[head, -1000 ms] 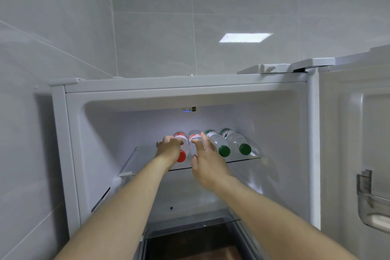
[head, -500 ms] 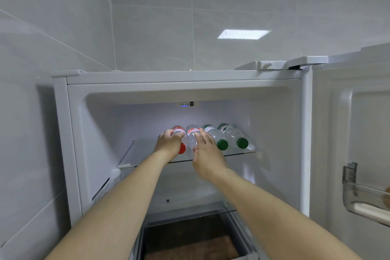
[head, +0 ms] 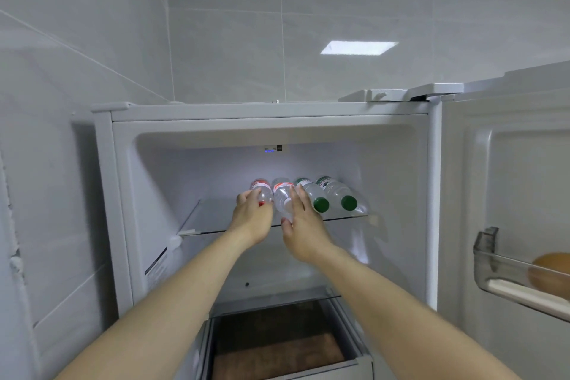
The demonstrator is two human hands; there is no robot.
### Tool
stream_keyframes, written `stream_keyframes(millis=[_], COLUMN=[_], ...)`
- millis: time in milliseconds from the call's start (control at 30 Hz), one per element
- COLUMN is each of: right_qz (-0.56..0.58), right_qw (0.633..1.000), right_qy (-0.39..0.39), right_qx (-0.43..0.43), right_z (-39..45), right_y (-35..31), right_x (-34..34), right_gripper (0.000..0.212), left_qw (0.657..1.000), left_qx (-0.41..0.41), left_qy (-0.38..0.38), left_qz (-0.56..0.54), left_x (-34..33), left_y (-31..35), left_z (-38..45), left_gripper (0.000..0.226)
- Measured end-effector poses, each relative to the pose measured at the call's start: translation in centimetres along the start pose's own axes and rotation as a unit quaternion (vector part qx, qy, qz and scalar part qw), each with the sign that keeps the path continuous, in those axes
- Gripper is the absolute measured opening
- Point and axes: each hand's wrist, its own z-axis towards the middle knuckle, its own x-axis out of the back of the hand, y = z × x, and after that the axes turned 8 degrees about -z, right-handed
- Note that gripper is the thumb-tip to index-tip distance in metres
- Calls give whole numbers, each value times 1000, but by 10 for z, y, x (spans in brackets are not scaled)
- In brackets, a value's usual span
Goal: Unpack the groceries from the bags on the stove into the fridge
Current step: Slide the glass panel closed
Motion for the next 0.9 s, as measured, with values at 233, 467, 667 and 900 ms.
stream_keyframes(millis=[233, 467, 667, 900], right_qz=[153, 140, 106, 118], right_qw=[988, 978, 961, 934], right_qy=[-18, -155, -256, -331], right_qx=[-15, -8, -10, 61], right_z=[-84, -216, -280, -305], right_y=[-12, 7, 16, -1], right_x=[11, -3, 5, 18], right_gripper=[70, 58, 59, 61], left_qw=[996, 989, 989, 984], left_qx=[-63, -113, -56, 16], left_qy=[-56, -43, -71, -50], left_qz=[-13, 81, 120, 168], left_x=[16, 30, 32, 38], left_y=[-1, -52, -72, -56], left_z=[-102, -223, -293, -357], left_gripper=[69, 61, 58, 56])
